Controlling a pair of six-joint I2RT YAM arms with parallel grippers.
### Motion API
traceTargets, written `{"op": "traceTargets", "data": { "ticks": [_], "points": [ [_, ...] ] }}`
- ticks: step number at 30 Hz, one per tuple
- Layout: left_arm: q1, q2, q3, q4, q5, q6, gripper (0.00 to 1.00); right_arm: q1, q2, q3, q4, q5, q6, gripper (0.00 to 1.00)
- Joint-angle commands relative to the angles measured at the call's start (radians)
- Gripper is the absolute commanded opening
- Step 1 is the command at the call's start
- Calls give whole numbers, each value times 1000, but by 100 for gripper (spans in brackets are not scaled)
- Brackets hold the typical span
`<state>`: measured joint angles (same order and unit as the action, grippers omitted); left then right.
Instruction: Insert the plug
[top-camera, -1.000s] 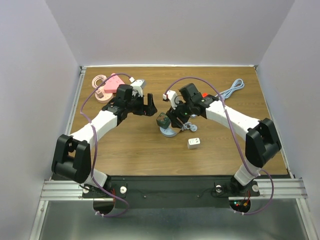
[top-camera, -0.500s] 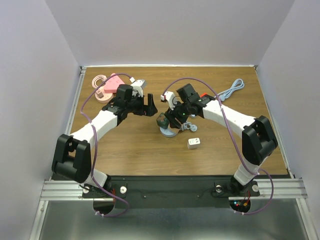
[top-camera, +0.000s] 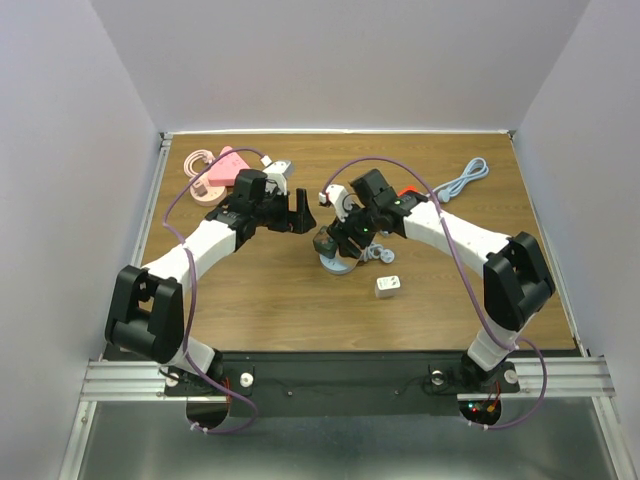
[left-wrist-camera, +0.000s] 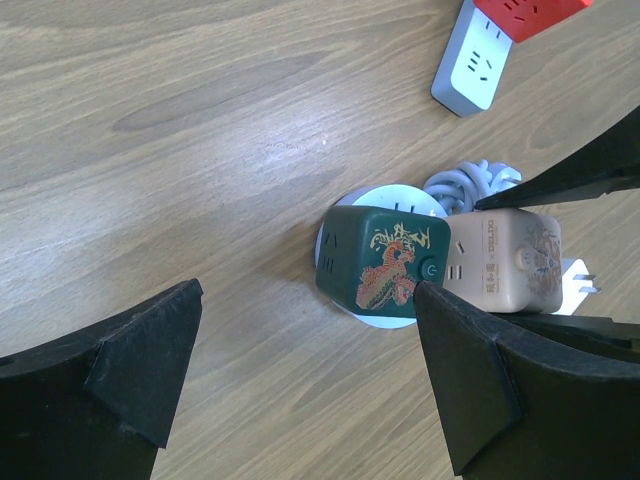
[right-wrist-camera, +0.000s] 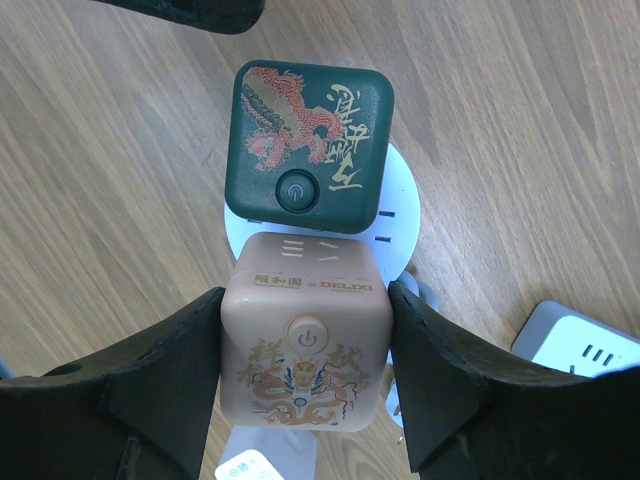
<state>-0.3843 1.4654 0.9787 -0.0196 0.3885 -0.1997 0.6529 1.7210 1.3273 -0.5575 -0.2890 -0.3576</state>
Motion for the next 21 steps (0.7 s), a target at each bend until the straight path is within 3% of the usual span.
{"op": "traceTargets", "data": {
  "ticks": [1, 21],
  "points": [
    [2, 1, 0, 21, 24, 6, 99, 11, -31, 27, -13, 63, -23, 0],
    [1, 13, -2, 21, 35, 8, 99, 17, -60, 24, -16, 120, -21, 0]
  ]
}}
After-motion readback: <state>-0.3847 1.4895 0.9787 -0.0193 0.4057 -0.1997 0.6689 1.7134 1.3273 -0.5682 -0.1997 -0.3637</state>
